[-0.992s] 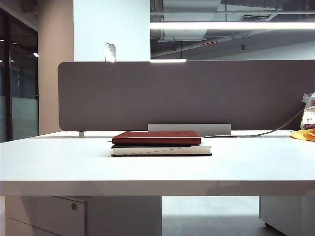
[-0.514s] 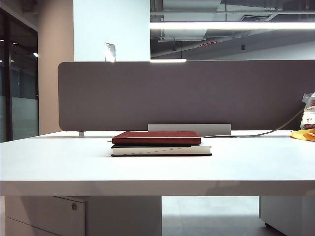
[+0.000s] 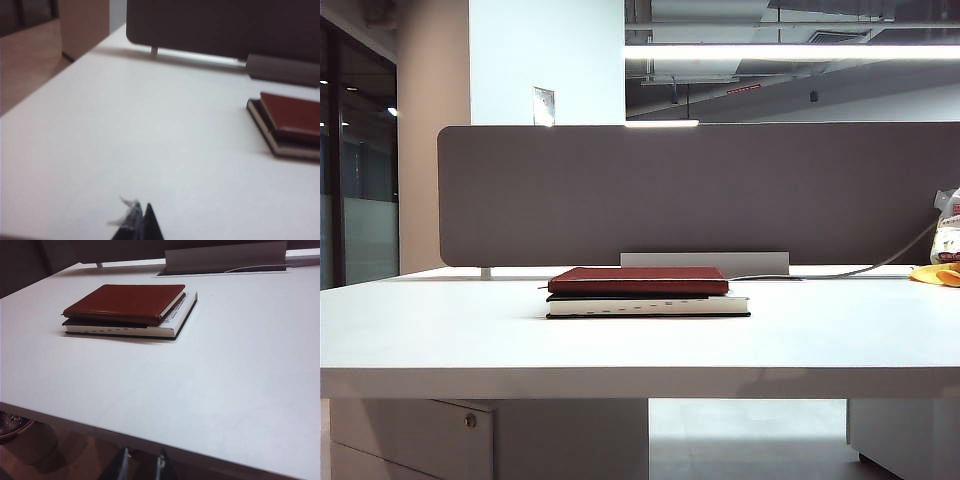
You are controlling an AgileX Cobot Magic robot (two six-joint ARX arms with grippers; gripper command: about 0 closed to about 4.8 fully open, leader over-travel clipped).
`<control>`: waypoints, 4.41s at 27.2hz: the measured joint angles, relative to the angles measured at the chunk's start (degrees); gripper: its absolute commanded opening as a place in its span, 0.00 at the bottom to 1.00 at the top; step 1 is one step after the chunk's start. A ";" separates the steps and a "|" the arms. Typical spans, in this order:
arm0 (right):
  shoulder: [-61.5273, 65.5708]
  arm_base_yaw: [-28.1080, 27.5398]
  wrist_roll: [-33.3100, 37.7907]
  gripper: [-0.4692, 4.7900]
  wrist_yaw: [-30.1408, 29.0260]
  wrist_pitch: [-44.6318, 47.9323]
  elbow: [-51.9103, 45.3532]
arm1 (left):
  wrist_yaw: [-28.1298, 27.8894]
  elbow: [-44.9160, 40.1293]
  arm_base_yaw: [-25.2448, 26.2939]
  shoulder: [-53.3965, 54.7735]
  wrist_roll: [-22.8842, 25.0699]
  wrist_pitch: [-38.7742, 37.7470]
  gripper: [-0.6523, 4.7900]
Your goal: Pick up the red book and place it on top of the black book.
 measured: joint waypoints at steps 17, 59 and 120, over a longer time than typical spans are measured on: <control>0.00 -0.04 -0.20 0.24 2.51 -0.02 0.00 | 0.02 0.09 0.00 0.02 0.00 -7.69 0.11; 0.00 -10.51 -6.14 0.24 12.92 -1.03 0.00 | 0.04 0.09 0.00 0.02 0.00 -7.72 0.11; 0.00 -10.56 -6.51 0.24 12.90 -1.03 0.00 | -2.78 -1.07 0.00 0.02 -9.33 -3.63 0.11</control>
